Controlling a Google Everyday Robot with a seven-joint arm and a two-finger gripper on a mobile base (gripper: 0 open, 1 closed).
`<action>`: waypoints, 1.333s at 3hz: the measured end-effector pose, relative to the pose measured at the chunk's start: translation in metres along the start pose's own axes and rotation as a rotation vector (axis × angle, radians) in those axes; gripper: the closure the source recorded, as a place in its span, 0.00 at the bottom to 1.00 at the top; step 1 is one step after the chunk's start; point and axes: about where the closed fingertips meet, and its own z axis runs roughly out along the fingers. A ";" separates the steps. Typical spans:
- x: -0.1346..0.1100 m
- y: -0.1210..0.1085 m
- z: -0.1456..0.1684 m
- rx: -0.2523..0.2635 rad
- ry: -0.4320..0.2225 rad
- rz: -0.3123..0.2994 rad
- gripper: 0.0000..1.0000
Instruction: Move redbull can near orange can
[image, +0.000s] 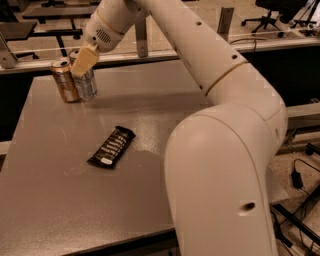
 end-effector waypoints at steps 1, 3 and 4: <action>0.004 -0.006 0.014 -0.014 0.019 0.008 1.00; 0.019 -0.019 0.031 -0.001 0.071 0.018 0.46; 0.019 -0.019 0.034 -0.005 0.071 0.018 0.22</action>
Offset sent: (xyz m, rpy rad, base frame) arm 0.0246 0.0036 -0.0348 -0.0965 0.0068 -0.0339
